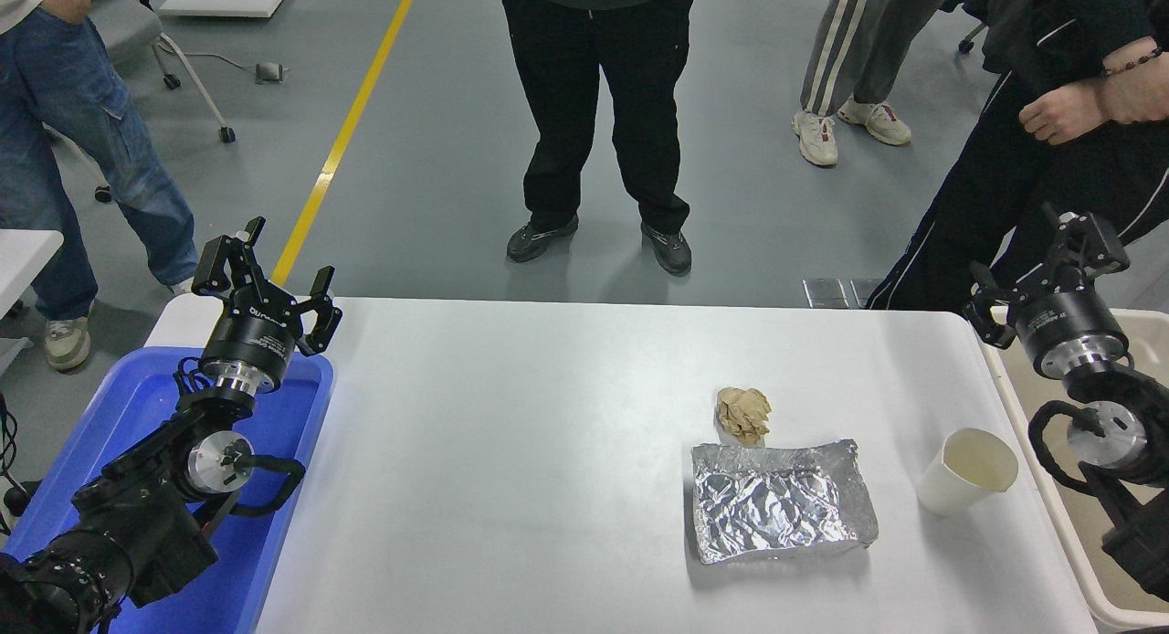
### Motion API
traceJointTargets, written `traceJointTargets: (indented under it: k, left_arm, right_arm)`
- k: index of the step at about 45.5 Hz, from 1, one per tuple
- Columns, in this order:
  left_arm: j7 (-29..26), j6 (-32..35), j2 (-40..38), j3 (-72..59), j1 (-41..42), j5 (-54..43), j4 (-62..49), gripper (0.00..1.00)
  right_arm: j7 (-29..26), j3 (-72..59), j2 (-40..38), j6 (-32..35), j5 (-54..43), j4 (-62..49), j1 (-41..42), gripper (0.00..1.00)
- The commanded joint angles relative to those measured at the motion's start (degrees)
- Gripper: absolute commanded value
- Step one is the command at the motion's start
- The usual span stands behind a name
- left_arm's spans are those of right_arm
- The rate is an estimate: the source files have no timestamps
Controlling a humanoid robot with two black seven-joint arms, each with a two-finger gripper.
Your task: Dispose of the paper cup in the dustbin
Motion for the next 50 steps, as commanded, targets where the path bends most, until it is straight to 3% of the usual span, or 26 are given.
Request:
traceJointTargets:
  k: [1, 50]
  left_arm:
    - [0.0, 0.0, 0.0, 0.0, 0.0, 0.0, 0.0, 1.00]
    - [0.0, 0.0, 0.0, 0.0, 0.0, 0.0, 0.1, 1.00]
  right_arm:
    - [1.9, 0.0, -0.2, 0.1, 0.0, 0.1, -0.7, 1.00]
    - [1.9, -0.7, -0.1, -0.1, 0.0, -1.2, 0.0, 1.00]
